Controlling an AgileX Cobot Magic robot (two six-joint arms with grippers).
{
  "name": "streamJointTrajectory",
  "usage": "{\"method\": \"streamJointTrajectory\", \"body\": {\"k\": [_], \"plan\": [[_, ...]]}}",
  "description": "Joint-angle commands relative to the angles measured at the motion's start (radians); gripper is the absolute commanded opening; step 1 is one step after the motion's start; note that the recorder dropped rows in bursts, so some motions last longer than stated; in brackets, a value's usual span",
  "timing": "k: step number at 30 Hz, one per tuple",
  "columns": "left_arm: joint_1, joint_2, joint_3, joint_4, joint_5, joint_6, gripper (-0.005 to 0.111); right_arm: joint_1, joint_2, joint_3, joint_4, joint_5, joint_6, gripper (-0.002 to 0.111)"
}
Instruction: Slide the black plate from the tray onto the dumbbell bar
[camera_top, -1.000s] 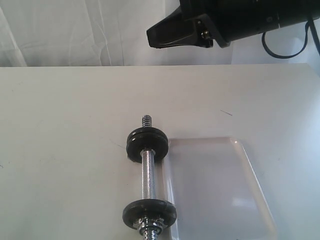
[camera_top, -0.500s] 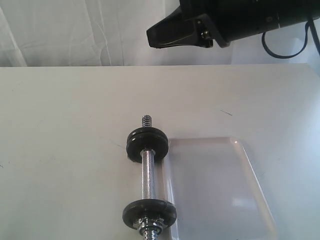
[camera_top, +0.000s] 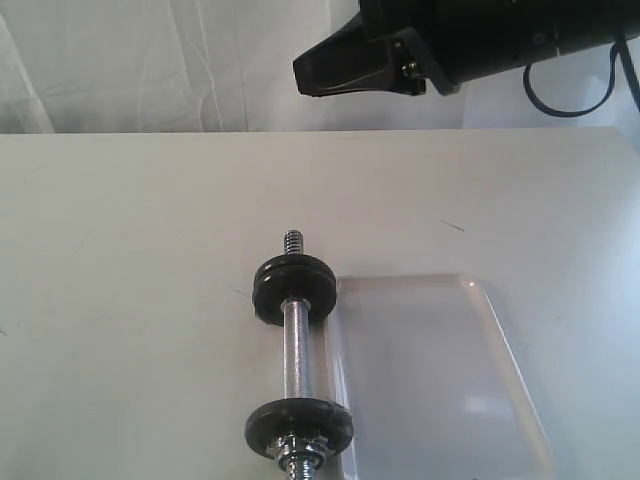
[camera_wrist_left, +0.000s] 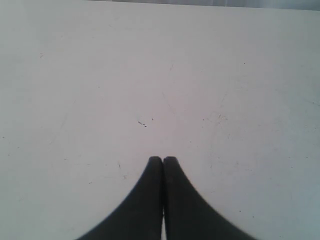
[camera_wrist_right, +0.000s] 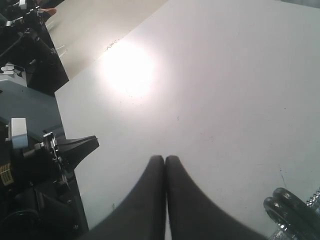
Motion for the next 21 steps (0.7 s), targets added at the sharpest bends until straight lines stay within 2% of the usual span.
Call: {"method": "streamJointTrajectory", "body": {"k": [1,21], "plan": [[0.001,-0.005,0.000,-0.012,0.003,0.005,0.000,0.000,-0.009,-0.003,0.007,-0.002,0.000,0.000],[0.001,-0.005,0.000,-0.012,0.010,0.067,0.000,0.000,-0.009,-0.003,0.007,-0.002,0.000,0.000]]}}
